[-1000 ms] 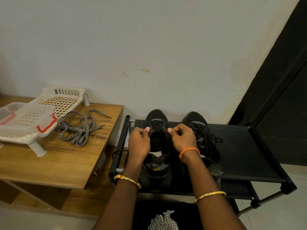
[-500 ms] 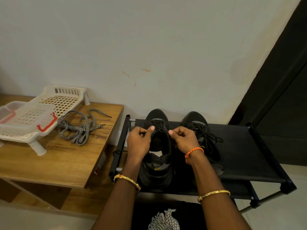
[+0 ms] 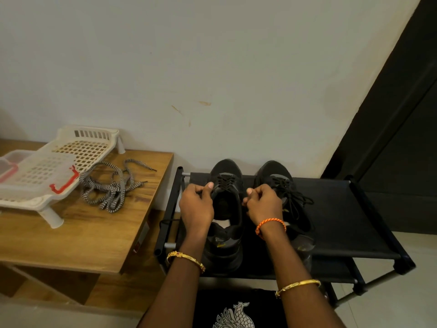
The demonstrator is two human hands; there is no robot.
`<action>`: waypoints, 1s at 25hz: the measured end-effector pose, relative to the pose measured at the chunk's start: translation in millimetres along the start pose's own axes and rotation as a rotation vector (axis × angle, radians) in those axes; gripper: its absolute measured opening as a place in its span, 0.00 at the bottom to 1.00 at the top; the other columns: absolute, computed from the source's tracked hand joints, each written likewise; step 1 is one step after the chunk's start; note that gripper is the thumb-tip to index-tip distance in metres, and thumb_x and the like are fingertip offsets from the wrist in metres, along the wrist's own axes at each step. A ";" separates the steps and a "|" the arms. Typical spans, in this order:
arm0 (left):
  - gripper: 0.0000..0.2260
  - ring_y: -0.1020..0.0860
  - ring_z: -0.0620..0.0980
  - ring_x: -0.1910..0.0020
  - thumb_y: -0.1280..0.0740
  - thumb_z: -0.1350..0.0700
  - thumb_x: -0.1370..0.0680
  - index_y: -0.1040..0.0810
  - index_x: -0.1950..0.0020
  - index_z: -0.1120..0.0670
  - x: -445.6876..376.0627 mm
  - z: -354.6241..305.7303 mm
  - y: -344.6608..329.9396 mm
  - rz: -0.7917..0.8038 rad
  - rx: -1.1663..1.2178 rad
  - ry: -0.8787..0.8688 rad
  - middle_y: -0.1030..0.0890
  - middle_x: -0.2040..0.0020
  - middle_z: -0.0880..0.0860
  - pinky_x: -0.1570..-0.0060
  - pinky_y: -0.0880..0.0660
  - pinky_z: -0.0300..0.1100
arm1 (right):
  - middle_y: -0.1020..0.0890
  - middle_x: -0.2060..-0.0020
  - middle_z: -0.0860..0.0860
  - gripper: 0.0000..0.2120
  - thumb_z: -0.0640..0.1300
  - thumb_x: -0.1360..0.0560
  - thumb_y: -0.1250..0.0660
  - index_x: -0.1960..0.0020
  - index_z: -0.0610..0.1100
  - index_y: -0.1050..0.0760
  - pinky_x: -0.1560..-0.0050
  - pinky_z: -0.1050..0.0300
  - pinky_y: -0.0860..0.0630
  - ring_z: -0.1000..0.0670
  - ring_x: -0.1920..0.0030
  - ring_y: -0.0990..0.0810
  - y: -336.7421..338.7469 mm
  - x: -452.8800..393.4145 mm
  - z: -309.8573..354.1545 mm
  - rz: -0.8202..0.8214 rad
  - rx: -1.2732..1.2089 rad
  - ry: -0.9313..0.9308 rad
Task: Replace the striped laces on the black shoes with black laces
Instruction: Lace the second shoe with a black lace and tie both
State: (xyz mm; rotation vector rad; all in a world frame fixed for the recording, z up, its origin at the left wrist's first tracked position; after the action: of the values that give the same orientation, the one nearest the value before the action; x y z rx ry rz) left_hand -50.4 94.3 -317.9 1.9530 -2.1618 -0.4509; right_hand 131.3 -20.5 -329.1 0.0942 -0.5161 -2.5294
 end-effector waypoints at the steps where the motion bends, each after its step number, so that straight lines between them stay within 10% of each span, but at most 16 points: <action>1: 0.11 0.28 0.42 0.68 0.36 0.50 0.21 0.26 0.59 0.56 -1.3 -0.2 -1.1 0.050 -0.067 -0.008 0.25 0.66 0.48 0.73 0.34 0.29 | 0.18 0.61 0.40 0.11 0.41 0.23 0.36 0.63 0.41 0.31 0.55 0.49 0.21 0.43 0.58 0.18 0.5 1.5 1.1 0.007 0.037 0.006; 7: 0.10 0.28 0.44 0.76 0.40 0.60 0.19 0.21 0.56 0.59 -19.9 -58.7 -5.7 0.451 0.012 0.091 0.22 0.68 0.51 0.72 0.30 0.36 | 0.22 0.75 0.49 0.11 0.32 0.23 0.38 0.63 0.41 0.28 0.78 0.67 0.29 0.59 0.80 0.28 12.9 -4.8 80.4 0.245 -0.373 -0.074; 17: 0.10 0.25 0.43 0.72 0.41 0.60 0.19 0.20 0.51 0.59 -12.0 -247.9 49.0 0.709 0.127 0.090 0.20 0.65 0.50 0.70 0.26 0.34 | 0.19 0.64 0.48 0.04 0.37 0.24 0.34 0.54 0.37 0.20 0.59 0.61 0.20 0.56 0.67 0.23 105.7 28.5 277.7 0.339 -0.216 0.211; 25: 0.20 0.20 0.45 0.72 0.43 0.46 0.18 0.19 0.51 0.60 18.0 -287.4 59.0 0.813 0.183 0.196 0.17 0.65 0.51 0.72 0.24 0.36 | 0.19 0.64 0.50 0.03 0.40 0.26 0.31 0.54 0.40 0.20 0.63 0.65 0.22 0.57 0.63 0.21 125.3 60.8 346.1 0.292 0.002 0.468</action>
State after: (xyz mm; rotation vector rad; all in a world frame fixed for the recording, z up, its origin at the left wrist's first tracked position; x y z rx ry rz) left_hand -9.2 54.2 -29.7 0.9583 -2.6537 0.0781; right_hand 83.7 -31.4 40.8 0.5548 -0.3146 -2.1255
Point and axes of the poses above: each hand's wrist, its own x-axis away from the middle knuckle, its own y-axis out of the back of the hand, z = x × y, the point moved 10 cm from there along -x, towards the middle knuckle
